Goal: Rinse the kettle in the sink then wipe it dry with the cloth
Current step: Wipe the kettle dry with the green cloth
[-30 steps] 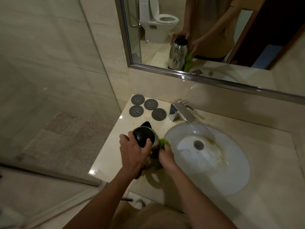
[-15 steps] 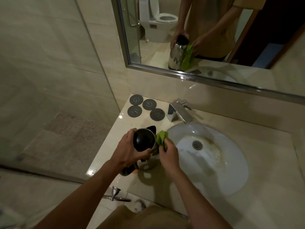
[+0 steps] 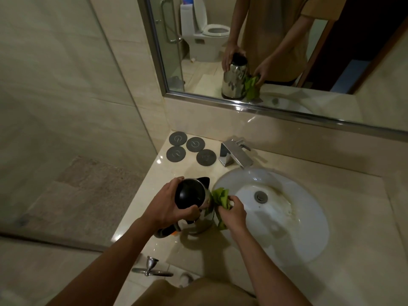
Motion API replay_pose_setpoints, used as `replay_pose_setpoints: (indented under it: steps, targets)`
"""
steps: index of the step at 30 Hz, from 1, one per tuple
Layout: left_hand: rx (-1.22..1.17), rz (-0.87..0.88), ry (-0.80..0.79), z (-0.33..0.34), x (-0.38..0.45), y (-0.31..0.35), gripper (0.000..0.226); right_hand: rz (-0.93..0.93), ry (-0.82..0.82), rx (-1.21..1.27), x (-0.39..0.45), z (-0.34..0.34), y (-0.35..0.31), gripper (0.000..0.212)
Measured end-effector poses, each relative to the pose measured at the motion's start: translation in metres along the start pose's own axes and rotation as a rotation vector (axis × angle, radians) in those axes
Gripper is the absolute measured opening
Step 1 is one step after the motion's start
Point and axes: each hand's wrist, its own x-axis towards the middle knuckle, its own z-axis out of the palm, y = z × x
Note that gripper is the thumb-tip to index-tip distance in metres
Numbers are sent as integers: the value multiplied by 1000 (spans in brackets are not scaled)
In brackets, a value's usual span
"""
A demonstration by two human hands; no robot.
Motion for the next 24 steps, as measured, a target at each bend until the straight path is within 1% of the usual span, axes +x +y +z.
replay_pose_setpoints:
  steps: [1,3,4,5,7,8,9,12,14,15,18,20,21,24]
  targets:
    - [8,-2,4,1,0,-1,83,-13,-11,-26,-1,0,-1,15]
    - [21,-9,15,2,0,-4,83,-62,-33,-65,-2,1,-2,4]
    - [28,-9,20,2,1,-5,83,-73,-59,-33,-3,2,-3,7]
    - [33,-5,22,2,1,-6,83,-54,-97,21,-5,2,-5,18]
    - [41,14,22,3,2,-6,81,26,-180,127,-10,3,-5,33]
    - [41,17,24,3,2,-7,80,40,-202,148,-12,4,-4,36]
    - [40,15,25,3,3,-7,80,15,-203,132,-15,4,-1,35]
    - [55,14,42,4,4,-8,75,-163,-99,28,-26,4,-2,27]
    - [64,9,44,7,6,-8,65,-260,-53,-38,-32,5,-10,16]
    - [68,2,52,8,7,-6,58,-292,-48,-62,-35,5,-14,14]
    - [116,-24,112,14,12,-1,43,-332,12,-138,-33,7,-18,25]
    - [147,-17,139,16,14,1,41,-317,30,-95,-29,8,-18,23]
    - [150,-11,142,16,14,1,42,-283,13,-55,-24,8,-16,22]
    - [151,2,131,15,13,-3,47,-121,-43,-37,-5,9,-5,34]
